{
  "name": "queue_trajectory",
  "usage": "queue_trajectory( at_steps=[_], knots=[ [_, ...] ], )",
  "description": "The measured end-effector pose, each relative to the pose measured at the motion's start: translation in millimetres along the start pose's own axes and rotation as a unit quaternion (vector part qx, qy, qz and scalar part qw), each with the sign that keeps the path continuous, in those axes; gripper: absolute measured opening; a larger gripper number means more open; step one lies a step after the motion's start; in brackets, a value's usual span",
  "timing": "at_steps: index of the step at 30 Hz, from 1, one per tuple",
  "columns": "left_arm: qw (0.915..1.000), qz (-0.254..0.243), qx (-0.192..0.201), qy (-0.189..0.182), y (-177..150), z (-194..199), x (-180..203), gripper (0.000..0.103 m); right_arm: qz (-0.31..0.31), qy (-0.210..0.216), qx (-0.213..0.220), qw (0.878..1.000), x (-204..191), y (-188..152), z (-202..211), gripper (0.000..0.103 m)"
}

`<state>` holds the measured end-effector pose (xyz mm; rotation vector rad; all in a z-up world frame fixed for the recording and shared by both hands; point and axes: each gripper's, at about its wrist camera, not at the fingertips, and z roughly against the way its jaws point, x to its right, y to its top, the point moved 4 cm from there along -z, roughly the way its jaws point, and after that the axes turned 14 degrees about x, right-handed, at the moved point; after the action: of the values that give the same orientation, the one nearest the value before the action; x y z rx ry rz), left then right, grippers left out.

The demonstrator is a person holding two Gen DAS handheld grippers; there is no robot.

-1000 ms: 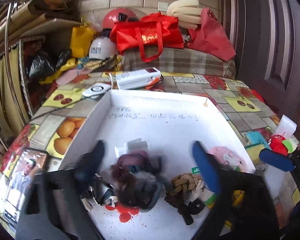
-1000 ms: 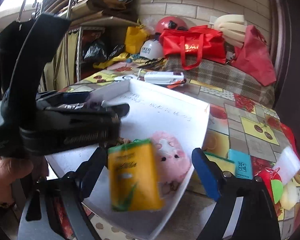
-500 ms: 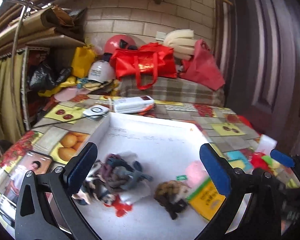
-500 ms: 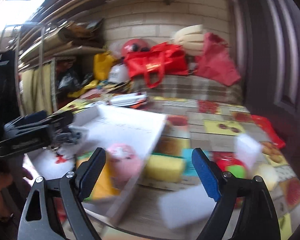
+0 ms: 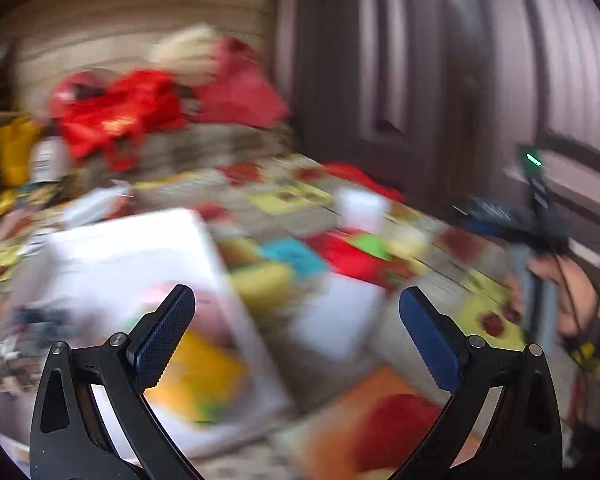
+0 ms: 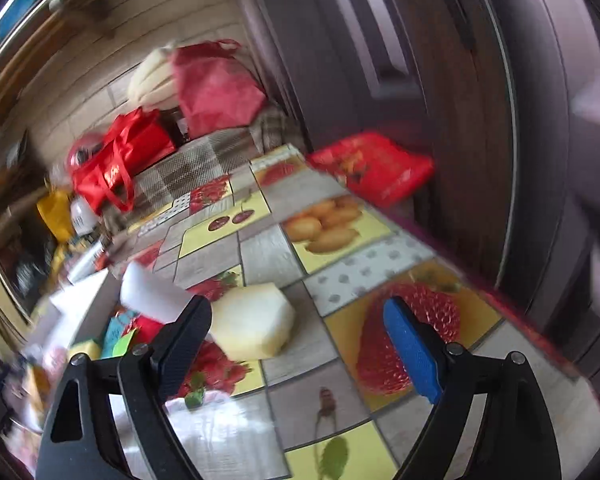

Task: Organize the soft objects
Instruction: 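Grasp a white foam block with the left gripper while the right grasps the cream sponge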

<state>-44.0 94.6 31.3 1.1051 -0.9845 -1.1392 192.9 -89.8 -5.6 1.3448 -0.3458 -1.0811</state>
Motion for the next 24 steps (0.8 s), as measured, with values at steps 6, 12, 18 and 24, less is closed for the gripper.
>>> queue_trajectory(
  at_steps=[6,12,18,24],
  knots=[
    [0.9968,-0.012,-0.069,0.039,-2,-56,33,0.103,0.013,0.017,-0.069,0.997,-12,-12,-23,0.103],
    [0.9905,0.003,-0.132,0.039,-16,-82,31,0.102,0.191,0.005,-0.089,0.978,-61,-21,-44,0.103],
    [0.9816,-0.010,-0.188,0.032,-34,-99,37,0.084,0.223,-0.009,-0.145,0.964,-64,-39,-65,0.061],
    [0.9863,-0.018,-0.162,0.026,-28,-89,40,0.064,0.158,-0.005,-0.121,0.980,-45,-29,-44,0.059]
  ],
)
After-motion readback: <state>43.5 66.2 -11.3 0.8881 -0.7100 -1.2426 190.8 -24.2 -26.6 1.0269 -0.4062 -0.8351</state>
